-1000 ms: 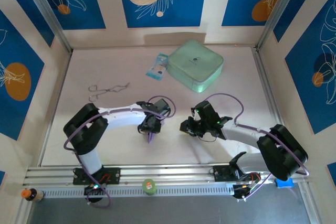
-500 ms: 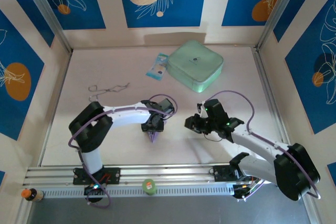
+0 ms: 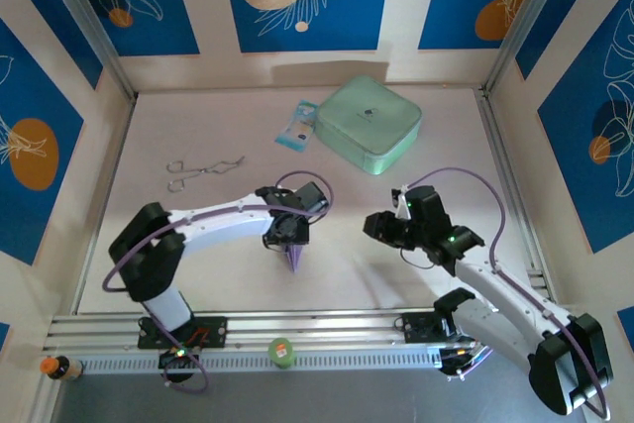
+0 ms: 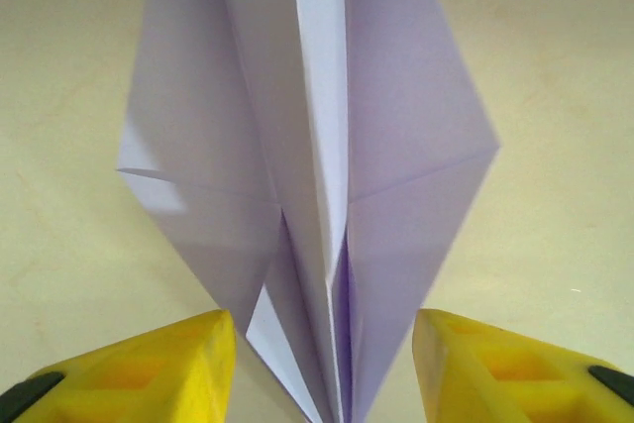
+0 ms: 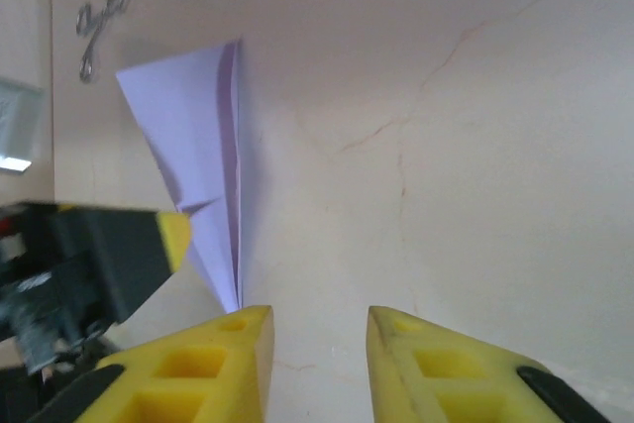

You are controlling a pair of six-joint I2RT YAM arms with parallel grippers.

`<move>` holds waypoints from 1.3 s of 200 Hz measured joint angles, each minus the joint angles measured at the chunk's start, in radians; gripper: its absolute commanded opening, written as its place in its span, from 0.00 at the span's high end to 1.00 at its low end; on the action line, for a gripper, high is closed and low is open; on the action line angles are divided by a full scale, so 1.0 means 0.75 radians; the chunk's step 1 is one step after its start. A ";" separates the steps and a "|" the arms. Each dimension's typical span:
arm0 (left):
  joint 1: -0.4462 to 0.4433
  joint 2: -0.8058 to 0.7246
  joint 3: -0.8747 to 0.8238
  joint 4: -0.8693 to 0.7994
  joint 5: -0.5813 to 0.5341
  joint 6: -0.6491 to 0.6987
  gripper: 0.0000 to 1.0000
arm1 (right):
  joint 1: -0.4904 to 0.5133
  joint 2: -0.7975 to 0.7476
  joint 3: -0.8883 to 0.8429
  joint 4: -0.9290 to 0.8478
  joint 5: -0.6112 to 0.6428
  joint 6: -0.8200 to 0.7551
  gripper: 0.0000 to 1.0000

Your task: Fold a paper plane with a square sheet of paper (pick it up from the middle)

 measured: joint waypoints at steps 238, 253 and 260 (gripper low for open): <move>1.021 -0.341 -0.766 1.332 -0.293 1.191 0.05 | -0.581 0.897 -0.119 1.365 0.338 -0.928 0.36; 1.042 -0.266 -0.802 1.485 -0.222 1.240 0.05 | -0.591 0.897 -0.119 1.415 0.331 -0.925 0.01; 1.054 -0.230 -0.803 1.539 -0.192 1.261 0.04 | -0.590 0.897 -0.119 1.435 0.327 -0.924 0.01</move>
